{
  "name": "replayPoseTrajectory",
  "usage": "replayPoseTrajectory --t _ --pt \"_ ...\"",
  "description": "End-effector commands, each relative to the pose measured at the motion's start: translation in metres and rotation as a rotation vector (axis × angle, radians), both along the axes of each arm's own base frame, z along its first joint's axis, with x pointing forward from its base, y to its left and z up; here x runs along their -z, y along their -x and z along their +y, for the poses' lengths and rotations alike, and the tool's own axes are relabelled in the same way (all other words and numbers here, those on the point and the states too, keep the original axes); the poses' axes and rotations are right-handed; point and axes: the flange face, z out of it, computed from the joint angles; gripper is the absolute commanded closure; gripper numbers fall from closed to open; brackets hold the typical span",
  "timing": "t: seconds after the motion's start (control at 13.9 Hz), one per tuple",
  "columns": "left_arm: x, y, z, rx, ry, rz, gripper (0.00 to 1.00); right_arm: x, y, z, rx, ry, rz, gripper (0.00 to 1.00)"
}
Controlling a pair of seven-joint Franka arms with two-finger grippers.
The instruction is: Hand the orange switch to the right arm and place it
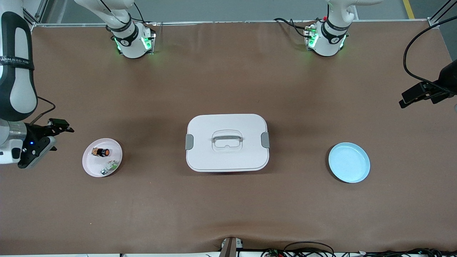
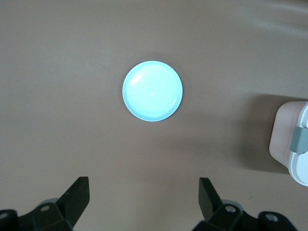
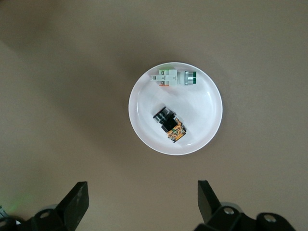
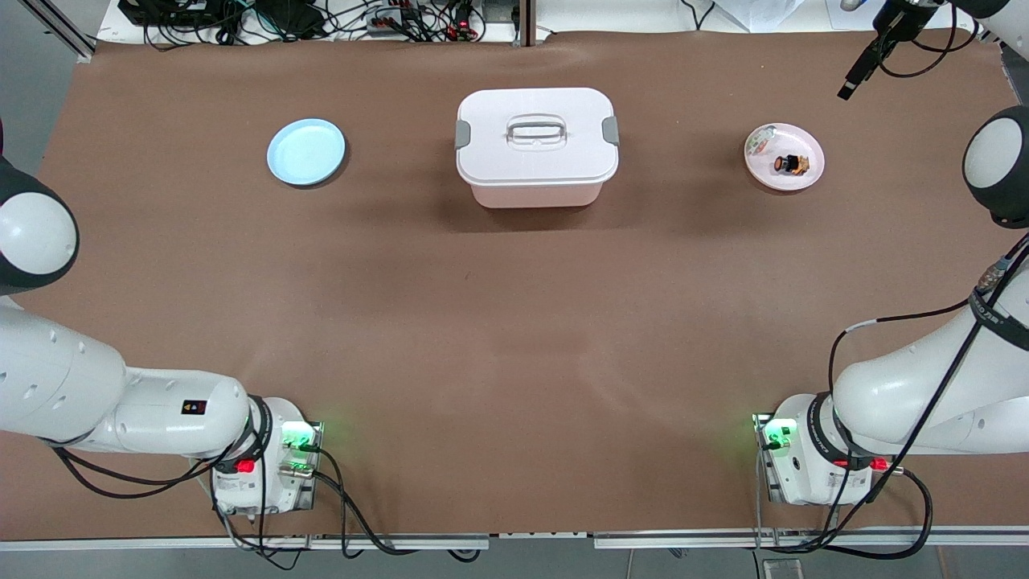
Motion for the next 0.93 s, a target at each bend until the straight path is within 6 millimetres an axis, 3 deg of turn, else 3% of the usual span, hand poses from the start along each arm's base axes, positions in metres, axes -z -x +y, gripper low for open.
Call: replayPoseTrajectory --t 0.0,0.36,0.65,0.86 --pt "-0.003 0.002 -0.002 0.02 0.001 0.005 0.0 -0.028 0.006 -0.002 0.071 0.037 -0.01 0.0" --pt "-0.002 0.0 -0.001 0.072 0.006 0.004 0.0 -0.09 0.032 -0.005 0.297 0.073 -0.022 0.0" --pt "-0.001 0.0 -0.001 0.08 0.001 0.005 0.0 -0.134 0.052 -0.035 0.464 0.086 -0.066 0.0" --pt "-0.001 0.0 -0.003 0.073 -0.008 0.006 0.0 -0.183 0.065 -0.052 0.523 0.08 -0.085 0.0"
